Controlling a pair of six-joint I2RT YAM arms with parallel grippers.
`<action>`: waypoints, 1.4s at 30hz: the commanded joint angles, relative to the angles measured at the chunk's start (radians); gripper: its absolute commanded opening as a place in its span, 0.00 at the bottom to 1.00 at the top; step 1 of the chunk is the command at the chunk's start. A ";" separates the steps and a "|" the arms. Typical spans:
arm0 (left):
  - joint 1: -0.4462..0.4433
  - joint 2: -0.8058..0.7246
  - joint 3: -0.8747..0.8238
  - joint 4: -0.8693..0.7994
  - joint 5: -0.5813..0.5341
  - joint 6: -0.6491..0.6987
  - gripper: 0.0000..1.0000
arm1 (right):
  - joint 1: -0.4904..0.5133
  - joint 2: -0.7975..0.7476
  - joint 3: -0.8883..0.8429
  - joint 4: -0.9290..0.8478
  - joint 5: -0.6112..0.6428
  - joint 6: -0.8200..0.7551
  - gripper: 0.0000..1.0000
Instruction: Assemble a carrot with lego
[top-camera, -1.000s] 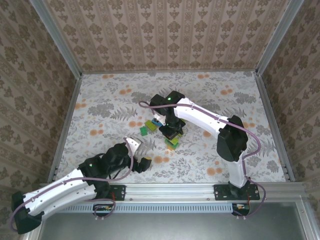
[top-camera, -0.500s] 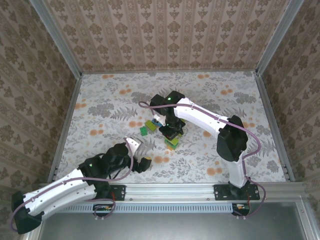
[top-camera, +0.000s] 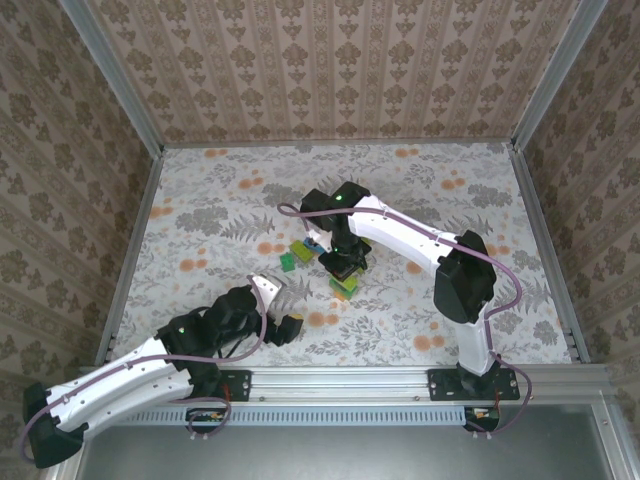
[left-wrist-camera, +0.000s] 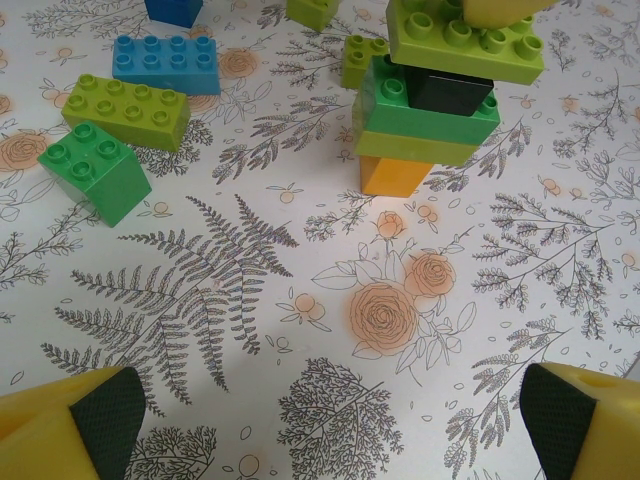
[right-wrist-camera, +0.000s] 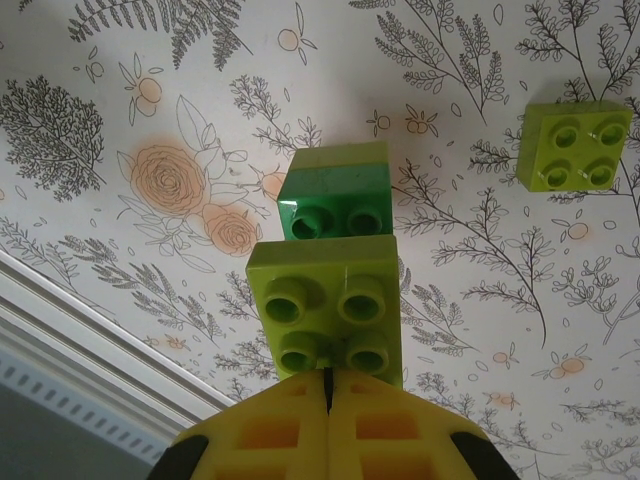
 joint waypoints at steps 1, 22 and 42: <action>-0.010 -0.005 -0.005 0.007 -0.004 0.024 1.00 | 0.017 0.021 -0.035 -0.044 0.007 -0.016 0.00; -0.011 -0.005 -0.005 0.007 -0.003 0.025 1.00 | 0.006 0.002 -0.021 0.044 -0.051 0.020 0.00; -0.012 -0.002 -0.003 0.005 -0.008 0.025 1.00 | -0.001 -0.071 0.019 -0.026 -0.011 0.012 0.00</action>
